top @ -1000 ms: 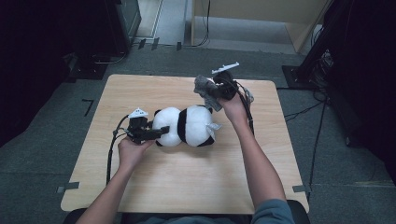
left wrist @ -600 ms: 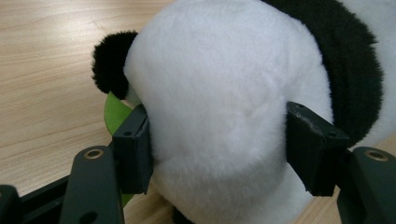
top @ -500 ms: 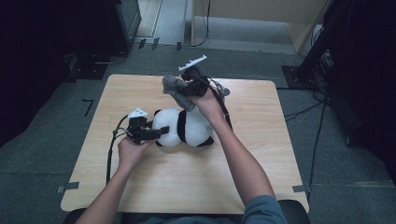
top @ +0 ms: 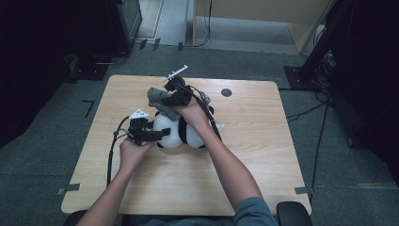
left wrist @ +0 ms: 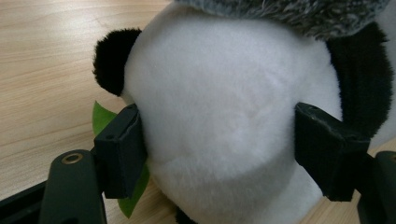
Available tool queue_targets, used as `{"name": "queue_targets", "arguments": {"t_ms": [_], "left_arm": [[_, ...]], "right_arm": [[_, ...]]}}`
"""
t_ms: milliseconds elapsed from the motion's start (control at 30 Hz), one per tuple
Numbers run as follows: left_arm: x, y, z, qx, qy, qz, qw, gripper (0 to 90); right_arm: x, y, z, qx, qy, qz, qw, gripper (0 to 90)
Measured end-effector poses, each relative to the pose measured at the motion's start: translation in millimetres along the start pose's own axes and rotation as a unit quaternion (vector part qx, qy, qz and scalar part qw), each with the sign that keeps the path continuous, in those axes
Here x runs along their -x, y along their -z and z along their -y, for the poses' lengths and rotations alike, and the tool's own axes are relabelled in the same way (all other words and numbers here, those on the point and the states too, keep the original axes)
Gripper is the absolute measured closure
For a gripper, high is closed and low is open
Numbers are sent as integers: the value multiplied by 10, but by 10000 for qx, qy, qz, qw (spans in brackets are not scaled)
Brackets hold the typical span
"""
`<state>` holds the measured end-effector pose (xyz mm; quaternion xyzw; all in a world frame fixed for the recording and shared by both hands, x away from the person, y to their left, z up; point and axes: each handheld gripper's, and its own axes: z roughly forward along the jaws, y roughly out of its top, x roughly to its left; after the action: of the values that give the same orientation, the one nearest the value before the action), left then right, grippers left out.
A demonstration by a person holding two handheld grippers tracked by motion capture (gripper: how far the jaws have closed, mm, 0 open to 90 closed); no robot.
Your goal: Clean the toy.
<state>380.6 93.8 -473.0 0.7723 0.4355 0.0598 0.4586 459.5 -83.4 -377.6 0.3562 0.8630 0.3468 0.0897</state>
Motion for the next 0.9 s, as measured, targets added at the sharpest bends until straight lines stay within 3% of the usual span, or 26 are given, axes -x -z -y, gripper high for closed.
{"name": "queue_targets", "arguments": {"t_ms": [133, 367, 567, 900], "left_arm": [[-8, -2, -2, -14, 88, 23, 10000, 233], [0, -6, -7, -25, 120, -11, 9999, 235], [2, -5, -8, -41, 116, -26, 9999, 235], [-6, -8, -5, -25, 133, 3, 9999, 237]], "right_arm": [[60, -62, 91, -115, -1, 88, 9999, 746], [224, -29, 188, -305, -101, 188, 9993, 744], [357, 37, 253, -499, -9, 348, 9981, 743], [695, 230, 387, -367, -293, 469, 9978, 744]]}}
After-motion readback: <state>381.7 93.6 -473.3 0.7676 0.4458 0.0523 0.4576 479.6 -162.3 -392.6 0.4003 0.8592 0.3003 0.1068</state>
